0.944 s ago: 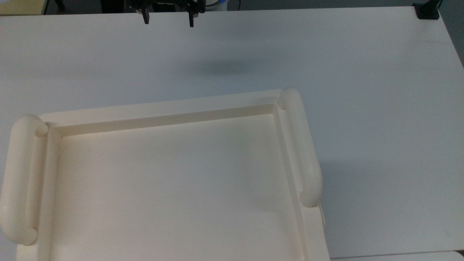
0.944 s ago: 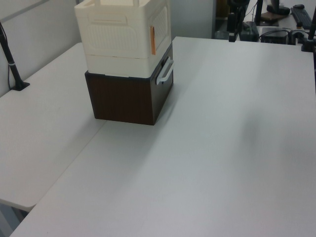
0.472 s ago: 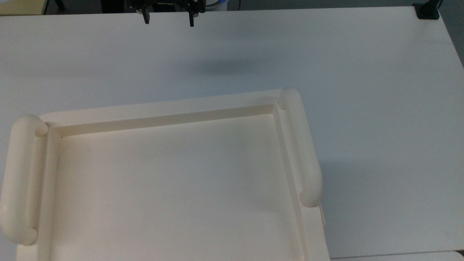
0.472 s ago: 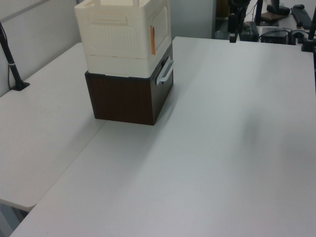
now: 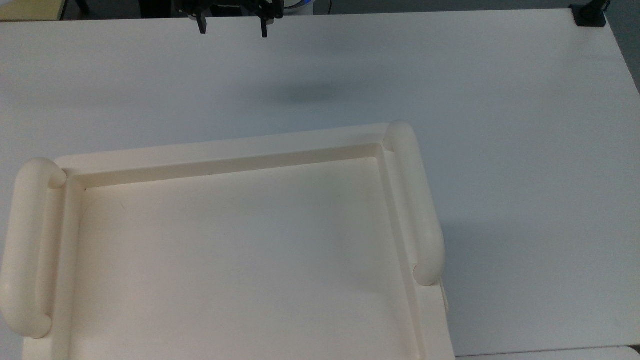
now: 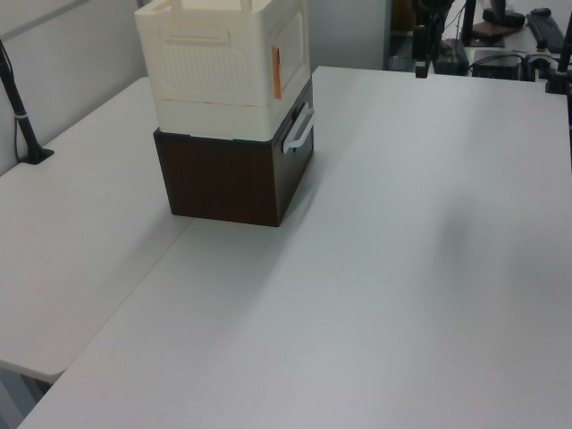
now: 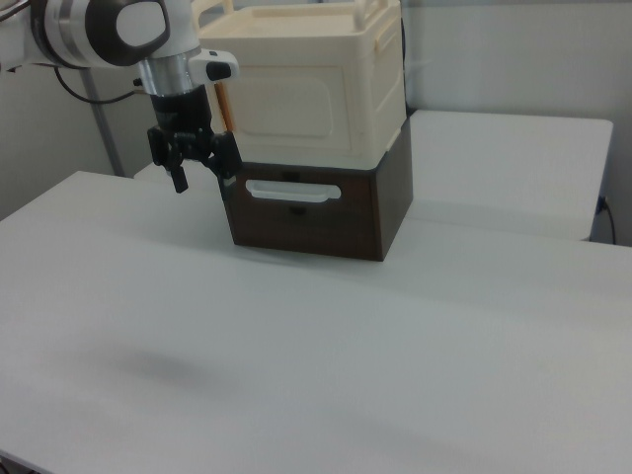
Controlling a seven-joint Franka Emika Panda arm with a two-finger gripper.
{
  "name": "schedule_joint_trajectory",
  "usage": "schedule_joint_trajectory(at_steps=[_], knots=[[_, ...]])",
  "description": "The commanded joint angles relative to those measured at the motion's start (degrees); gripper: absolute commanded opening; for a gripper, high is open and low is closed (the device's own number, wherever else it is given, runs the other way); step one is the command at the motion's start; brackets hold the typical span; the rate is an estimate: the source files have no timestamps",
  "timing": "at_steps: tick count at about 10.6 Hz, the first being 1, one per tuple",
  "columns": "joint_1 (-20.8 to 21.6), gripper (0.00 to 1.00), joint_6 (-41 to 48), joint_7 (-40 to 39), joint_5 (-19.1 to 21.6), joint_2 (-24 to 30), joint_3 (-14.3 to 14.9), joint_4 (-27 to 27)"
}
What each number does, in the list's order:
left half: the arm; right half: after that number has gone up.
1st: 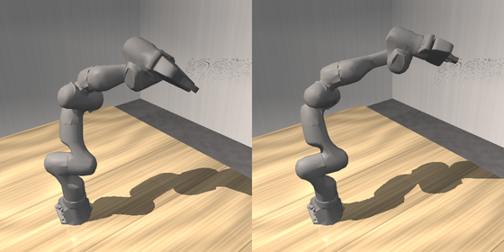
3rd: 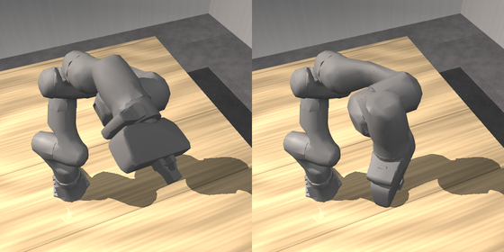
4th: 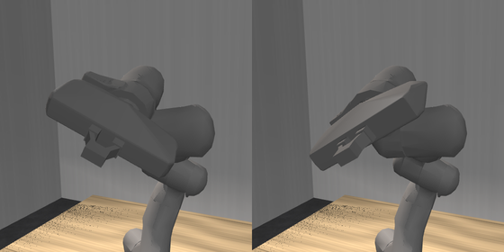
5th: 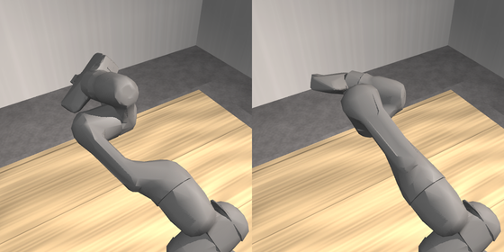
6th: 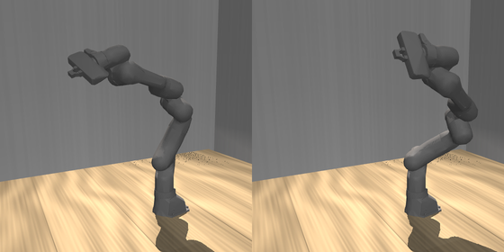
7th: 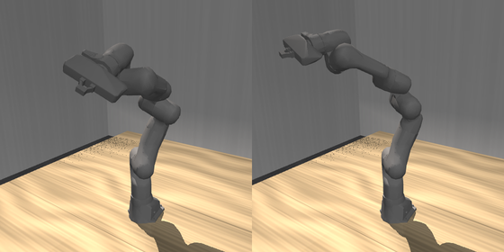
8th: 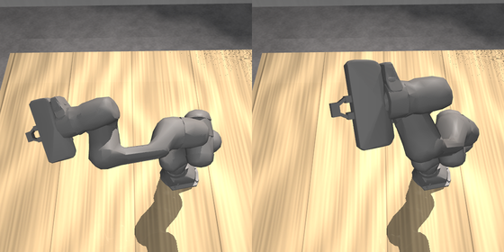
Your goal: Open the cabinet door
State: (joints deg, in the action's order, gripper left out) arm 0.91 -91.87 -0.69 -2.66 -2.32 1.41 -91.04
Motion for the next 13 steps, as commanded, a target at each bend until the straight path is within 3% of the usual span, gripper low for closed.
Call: schedule_joint_trajectory(at_steps=[1,5,9,13], knots=[[-0.12,1.00,0.12,-3.17,1.25,0.04,-0.09,-0.45],[2.25,1.00,-0.32,-6.61,0.81,-0.93,-0.26,2.71],[3.22,1.00,-13.73,-6.09,1.07,-1.11,-0.26,6.04],[5.06,1.00,-28.77,-5.73,0.98,-3.21,-0.35,6.05]])
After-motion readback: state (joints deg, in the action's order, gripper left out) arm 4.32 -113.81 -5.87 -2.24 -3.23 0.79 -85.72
